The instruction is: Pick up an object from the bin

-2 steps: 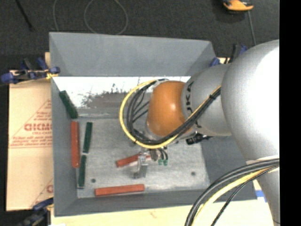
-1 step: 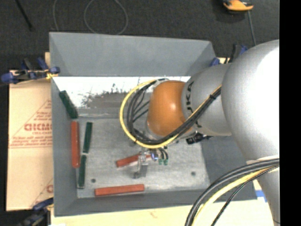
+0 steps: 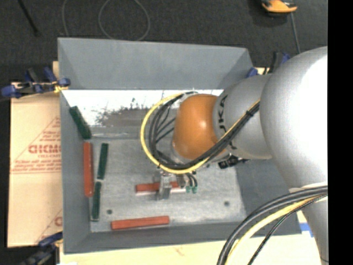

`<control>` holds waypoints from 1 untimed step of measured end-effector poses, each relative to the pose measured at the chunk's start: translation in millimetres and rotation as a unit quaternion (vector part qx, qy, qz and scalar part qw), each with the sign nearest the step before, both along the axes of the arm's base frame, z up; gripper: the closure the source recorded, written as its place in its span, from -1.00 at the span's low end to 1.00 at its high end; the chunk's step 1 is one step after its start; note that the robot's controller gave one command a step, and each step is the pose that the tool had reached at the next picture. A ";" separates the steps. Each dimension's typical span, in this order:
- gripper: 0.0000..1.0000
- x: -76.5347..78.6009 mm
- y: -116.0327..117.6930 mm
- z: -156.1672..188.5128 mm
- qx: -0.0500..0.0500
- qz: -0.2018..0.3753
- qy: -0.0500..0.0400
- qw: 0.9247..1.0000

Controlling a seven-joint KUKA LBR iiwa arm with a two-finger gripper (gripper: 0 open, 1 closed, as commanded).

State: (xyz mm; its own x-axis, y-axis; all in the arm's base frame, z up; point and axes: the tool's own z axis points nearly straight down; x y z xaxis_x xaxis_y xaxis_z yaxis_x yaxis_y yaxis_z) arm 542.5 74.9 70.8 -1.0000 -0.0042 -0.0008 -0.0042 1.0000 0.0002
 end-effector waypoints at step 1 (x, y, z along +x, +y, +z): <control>1.00 2.4 0.0 71.9 0.001 0.002 -0.004 1.000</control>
Offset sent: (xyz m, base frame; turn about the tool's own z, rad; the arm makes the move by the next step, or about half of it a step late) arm -0.0001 0.0001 0.0672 0.0000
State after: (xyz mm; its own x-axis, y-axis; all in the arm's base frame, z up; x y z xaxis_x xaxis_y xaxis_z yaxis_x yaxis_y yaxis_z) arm 545.0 74.9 142.7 -0.9999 -0.0073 -0.0093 -0.0073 1.0000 0.0019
